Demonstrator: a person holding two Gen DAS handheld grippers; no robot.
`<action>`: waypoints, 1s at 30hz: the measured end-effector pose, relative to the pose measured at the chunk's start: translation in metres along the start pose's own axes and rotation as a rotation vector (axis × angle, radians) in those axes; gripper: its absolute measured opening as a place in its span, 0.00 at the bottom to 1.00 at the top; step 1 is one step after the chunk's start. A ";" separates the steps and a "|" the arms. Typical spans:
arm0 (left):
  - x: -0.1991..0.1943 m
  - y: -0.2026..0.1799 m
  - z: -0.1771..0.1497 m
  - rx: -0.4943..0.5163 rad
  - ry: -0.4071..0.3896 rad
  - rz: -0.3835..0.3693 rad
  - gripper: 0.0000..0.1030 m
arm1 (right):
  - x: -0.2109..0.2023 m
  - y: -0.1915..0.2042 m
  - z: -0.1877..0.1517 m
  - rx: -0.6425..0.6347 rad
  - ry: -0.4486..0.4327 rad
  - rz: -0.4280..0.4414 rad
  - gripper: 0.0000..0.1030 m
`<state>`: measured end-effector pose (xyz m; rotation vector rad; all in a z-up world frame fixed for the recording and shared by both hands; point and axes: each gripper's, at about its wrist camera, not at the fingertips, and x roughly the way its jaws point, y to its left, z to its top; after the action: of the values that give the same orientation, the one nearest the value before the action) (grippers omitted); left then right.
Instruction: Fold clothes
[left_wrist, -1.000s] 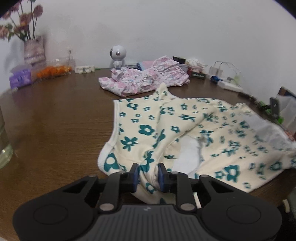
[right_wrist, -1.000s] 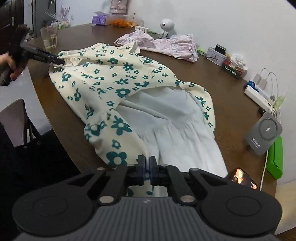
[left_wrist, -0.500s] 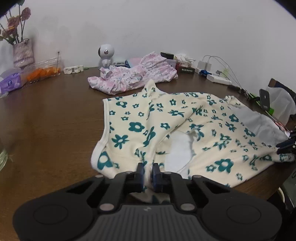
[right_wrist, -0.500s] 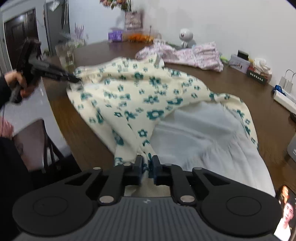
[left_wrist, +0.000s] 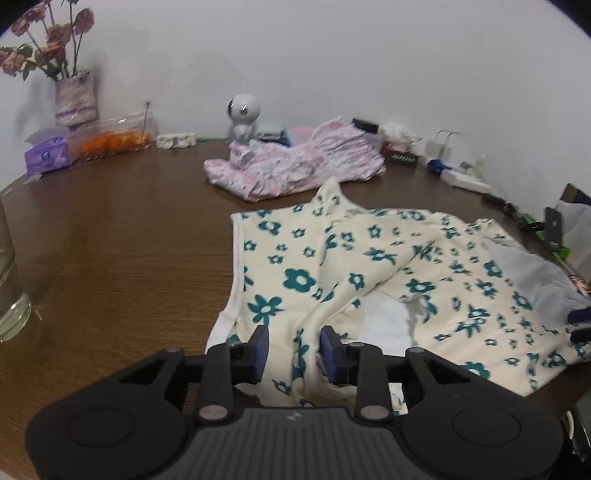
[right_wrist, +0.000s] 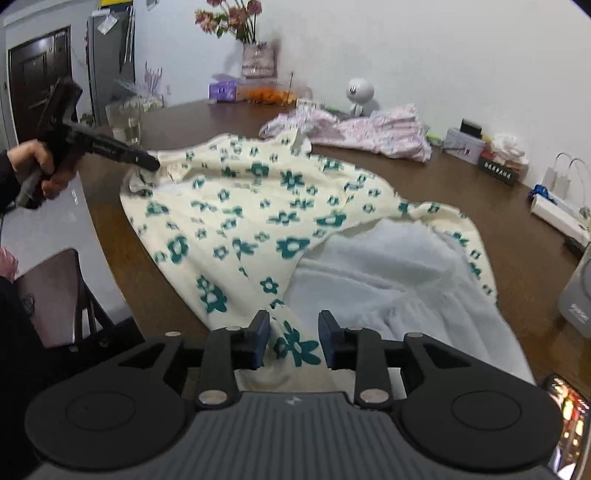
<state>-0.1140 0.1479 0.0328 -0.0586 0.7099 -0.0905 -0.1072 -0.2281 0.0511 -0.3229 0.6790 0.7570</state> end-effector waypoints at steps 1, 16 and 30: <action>0.002 -0.002 -0.002 0.017 0.018 -0.001 0.16 | 0.003 -0.001 -0.002 -0.003 0.012 0.008 0.18; 0.031 -0.009 0.101 0.002 -0.068 -0.070 0.45 | 0.007 -0.039 0.059 0.223 -0.165 0.011 0.36; 0.164 -0.018 0.127 0.074 0.040 -0.057 0.07 | 0.135 -0.096 0.096 0.540 -0.009 -0.129 0.37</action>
<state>0.0912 0.1164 0.0242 -0.0066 0.7445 -0.1725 0.0759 -0.1764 0.0351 0.1293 0.8169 0.4284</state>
